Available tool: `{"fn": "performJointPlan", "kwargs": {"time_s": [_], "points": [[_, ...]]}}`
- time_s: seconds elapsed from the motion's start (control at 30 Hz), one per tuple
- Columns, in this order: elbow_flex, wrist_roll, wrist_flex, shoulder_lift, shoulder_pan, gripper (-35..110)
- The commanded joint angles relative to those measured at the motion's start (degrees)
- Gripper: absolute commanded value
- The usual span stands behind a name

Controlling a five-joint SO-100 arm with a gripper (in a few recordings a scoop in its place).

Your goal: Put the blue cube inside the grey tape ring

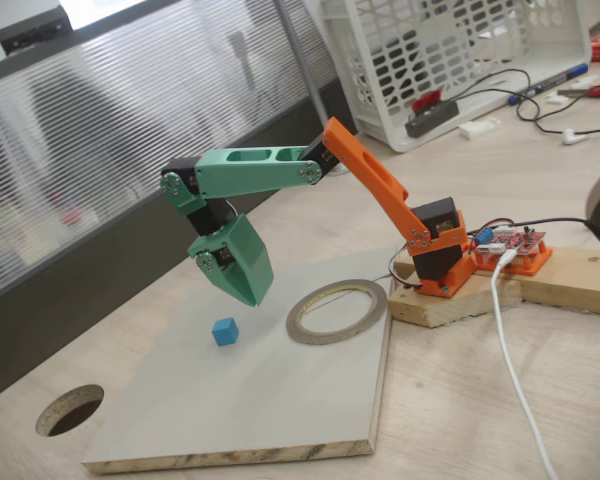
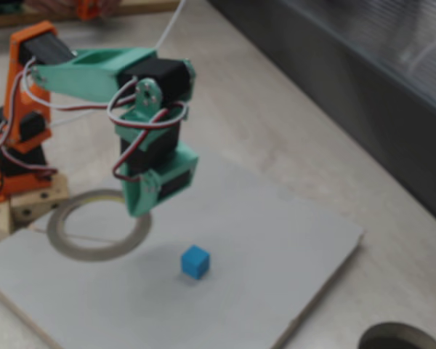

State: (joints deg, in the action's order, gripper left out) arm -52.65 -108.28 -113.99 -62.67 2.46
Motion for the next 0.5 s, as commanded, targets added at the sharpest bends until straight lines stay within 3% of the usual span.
{"fn": "performJointPlan", "kwargs": {"time_s": [0.0, 0.2, 0.47], "points": [[1.1, -0.8, -1.5, -1.1, 0.8, 4], [9.4, -0.8, 6.4, -0.2, 1.0, 4], [10.3, -0.9, 6.9, 0.0, 1.0, 6]]}}
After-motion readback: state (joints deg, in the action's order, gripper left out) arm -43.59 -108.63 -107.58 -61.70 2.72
